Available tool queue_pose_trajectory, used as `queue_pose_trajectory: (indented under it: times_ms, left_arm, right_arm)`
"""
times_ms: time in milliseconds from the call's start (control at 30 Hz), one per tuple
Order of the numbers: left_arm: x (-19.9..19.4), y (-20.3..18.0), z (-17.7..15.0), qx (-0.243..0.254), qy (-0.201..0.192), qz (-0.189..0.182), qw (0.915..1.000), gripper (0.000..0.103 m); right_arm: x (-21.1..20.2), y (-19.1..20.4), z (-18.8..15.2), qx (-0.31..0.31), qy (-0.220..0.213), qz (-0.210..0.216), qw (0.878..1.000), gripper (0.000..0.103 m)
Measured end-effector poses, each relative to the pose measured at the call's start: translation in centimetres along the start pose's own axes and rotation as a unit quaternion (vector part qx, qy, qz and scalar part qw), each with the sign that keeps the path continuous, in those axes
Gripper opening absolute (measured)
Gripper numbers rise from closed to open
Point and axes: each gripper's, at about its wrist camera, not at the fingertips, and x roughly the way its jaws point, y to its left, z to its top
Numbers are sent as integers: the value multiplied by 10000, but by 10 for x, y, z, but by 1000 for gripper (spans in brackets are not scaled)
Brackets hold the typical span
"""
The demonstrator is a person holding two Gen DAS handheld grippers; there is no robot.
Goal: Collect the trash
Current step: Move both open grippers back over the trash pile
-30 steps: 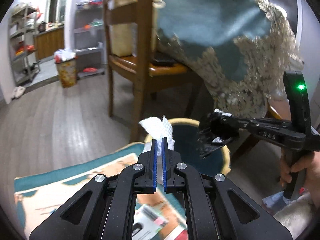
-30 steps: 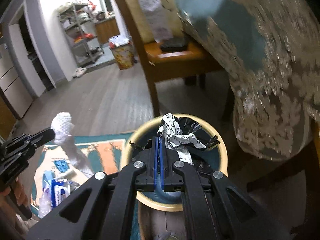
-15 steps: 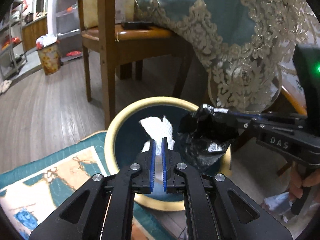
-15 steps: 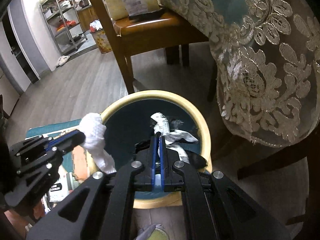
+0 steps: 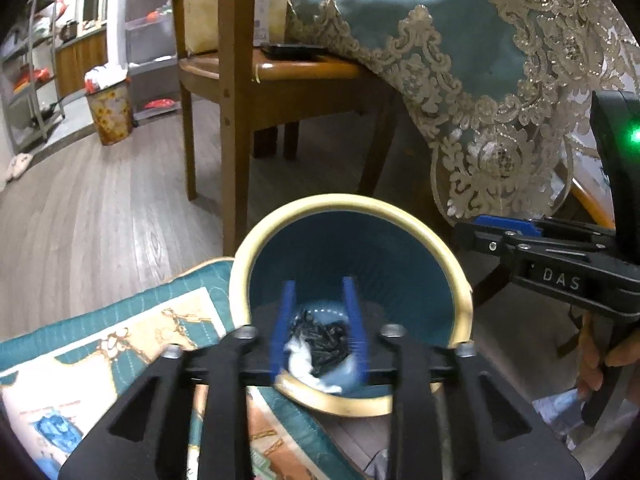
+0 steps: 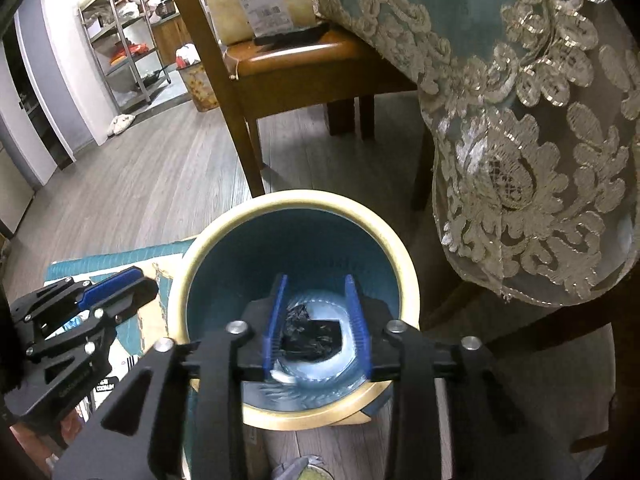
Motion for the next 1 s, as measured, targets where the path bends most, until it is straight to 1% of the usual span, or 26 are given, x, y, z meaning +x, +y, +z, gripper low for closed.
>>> queue_pose_trajectory:
  times_ms: [33, 67, 100, 133, 167, 200, 233, 267, 367, 500, 667, 767, 867, 1000]
  left_arm:
    - [-3, 0, 0, -9, -25, 4, 10000, 37]
    - [-6, 1, 1, -5, -33, 18, 10000, 37]
    - [-9, 1, 1, 7, -40, 49, 10000, 41]
    - [-13, 2, 1, 19, -62, 82, 9999, 60]
    - [-19, 3, 1, 23, -135, 146, 9998, 72]
    - [-28, 5, -1, 32, -265, 240, 9994, 89]
    - [-36, 7, -1, 41, -385, 326, 9987, 91]
    - [-45, 11, -2, 52, -440, 400, 9982, 92]
    - [-64, 21, -2, 43, -391, 657, 9971, 92]
    - [-102, 37, -6, -17, -582, 830, 9948, 95]
    - [-158, 53, -12, 24, -842, 1064, 9907, 96]
    - [-187, 62, -18, -27, -942, 1174, 9886, 97]
    - [-213, 73, -30, -127, -1018, 1215, 9873, 97]
    - [-237, 86, -53, -176, -986, 1331, 9860, 98]
  right_arm:
    - [-3, 1, 1, 4, -56, -6, 10000, 60]
    - [-7, 2, 2, 5, -108, -5, 9999, 64]
    - [-9, 2, 2, 10, -150, 2, 9999, 71]
    - [-14, 4, 2, 25, -190, 17, 9998, 75]
    - [-18, 4, 3, 48, -231, 42, 9997, 85]
    - [-22, 5, 3, 76, -277, 69, 9996, 92]
    - [-28, 6, 3, 119, -338, 76, 9993, 97]
    - [-33, 7, 4, 160, -386, 69, 9991, 97]
    - [-49, 11, 4, 355, -547, 145, 9978, 97]
    - [-75, 27, -1, 492, -758, 127, 9958, 97]
    - [-96, 59, -17, 198, -906, 146, 9956, 97]
    - [-105, 79, -29, -13, -925, 234, 9954, 97]
    - [-110, 99, -42, -198, -881, 297, 9955, 97]
    - [-108, 125, -58, -285, -758, 421, 9958, 97]
